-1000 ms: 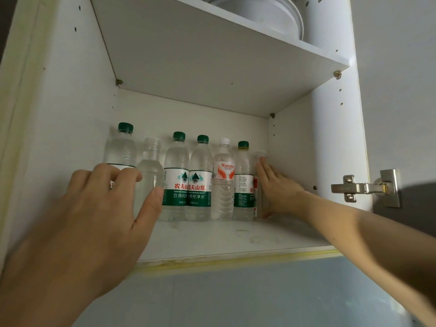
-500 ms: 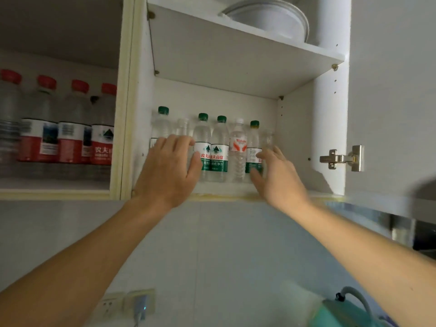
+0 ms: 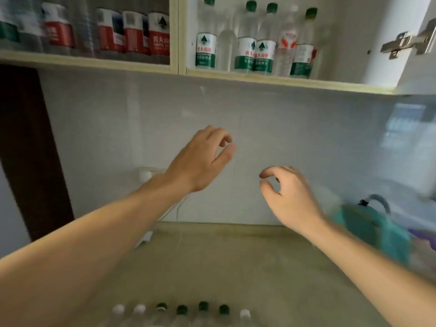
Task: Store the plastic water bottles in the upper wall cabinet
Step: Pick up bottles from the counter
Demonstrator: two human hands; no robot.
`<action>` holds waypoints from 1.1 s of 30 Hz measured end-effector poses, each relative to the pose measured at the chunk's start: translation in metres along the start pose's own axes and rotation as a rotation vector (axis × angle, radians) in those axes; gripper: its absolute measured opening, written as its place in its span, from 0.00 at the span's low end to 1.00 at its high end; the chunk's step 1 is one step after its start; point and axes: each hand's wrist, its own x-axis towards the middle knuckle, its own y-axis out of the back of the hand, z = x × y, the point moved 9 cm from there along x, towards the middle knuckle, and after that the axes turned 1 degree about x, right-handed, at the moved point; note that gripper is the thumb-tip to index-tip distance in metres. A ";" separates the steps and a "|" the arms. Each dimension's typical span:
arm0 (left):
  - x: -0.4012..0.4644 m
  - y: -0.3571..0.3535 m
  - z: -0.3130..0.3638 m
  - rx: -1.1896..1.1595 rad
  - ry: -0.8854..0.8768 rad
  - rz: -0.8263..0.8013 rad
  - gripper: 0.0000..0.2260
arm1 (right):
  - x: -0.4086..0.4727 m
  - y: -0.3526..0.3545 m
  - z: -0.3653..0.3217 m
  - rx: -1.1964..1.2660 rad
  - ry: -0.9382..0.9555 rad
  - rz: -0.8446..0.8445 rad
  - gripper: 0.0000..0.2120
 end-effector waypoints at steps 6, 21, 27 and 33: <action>-0.126 -0.069 -0.035 -0.100 0.234 -0.199 0.11 | -0.118 -0.092 0.058 0.079 -0.288 -0.273 0.09; -0.326 -0.208 -0.082 -0.144 0.599 -0.716 0.19 | -0.308 -0.154 0.121 0.065 -0.726 -0.389 0.09; -0.340 -0.243 -0.093 -0.088 0.673 -0.744 0.21 | -0.319 -0.170 0.149 0.104 -0.779 -0.417 0.07; -0.345 -0.284 -0.086 0.118 0.565 -0.901 0.30 | -0.314 -0.206 0.186 0.121 -0.881 -0.582 0.25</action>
